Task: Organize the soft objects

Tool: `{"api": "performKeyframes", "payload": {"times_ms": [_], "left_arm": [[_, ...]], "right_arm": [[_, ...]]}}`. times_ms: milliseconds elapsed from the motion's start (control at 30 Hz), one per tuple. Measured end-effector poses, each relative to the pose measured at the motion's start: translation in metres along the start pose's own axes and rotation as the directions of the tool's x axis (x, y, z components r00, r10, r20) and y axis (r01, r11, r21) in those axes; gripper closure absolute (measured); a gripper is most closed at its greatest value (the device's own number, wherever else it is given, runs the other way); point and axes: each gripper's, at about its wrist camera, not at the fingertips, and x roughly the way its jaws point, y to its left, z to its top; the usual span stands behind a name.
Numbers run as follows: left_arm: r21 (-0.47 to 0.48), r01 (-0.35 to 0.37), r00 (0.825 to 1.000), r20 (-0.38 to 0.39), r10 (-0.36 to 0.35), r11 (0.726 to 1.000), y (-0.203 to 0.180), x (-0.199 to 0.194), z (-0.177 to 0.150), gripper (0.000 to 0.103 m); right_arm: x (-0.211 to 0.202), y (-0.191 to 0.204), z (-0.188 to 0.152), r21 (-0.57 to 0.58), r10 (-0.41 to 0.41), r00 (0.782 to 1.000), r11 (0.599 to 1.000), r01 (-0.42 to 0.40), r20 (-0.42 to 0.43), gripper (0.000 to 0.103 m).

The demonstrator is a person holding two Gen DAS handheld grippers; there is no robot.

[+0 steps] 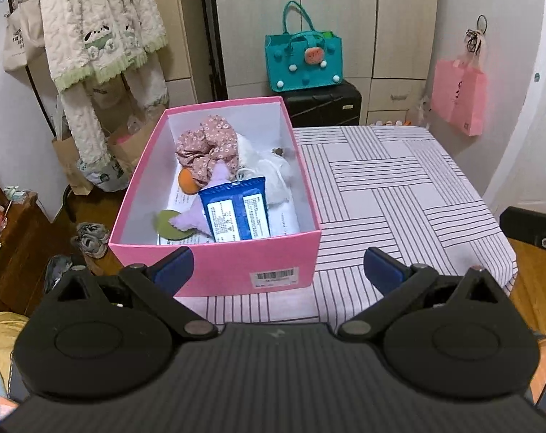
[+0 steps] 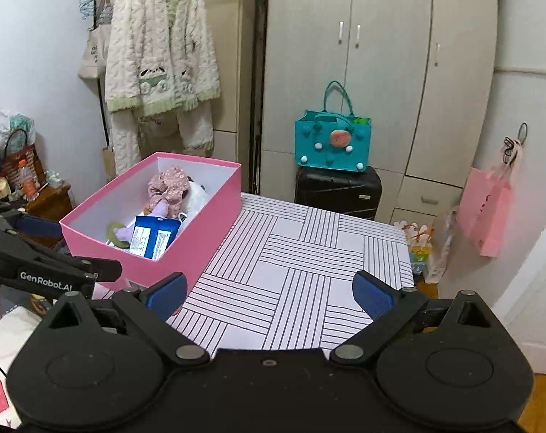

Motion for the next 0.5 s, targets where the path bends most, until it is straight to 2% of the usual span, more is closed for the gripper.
{"api": "performKeyframes", "payload": {"times_ms": [300, 500], "left_arm": [[0.056, 0.021, 0.996, 0.083, -0.025, 0.998, -0.015, -0.005, -0.016, 0.001], [0.035, 0.026, 0.992, 0.121, -0.030, 0.999, -0.015, -0.007, -0.022, 0.001]], "right_arm": [[0.003, -0.014, -0.018, 0.080, -0.026, 1.000, 0.996, 0.025, 0.014, 0.003], [0.001, -0.011, -0.026, 0.082, -0.032, 0.998, 0.996, 0.029, 0.045, 0.003]]}}
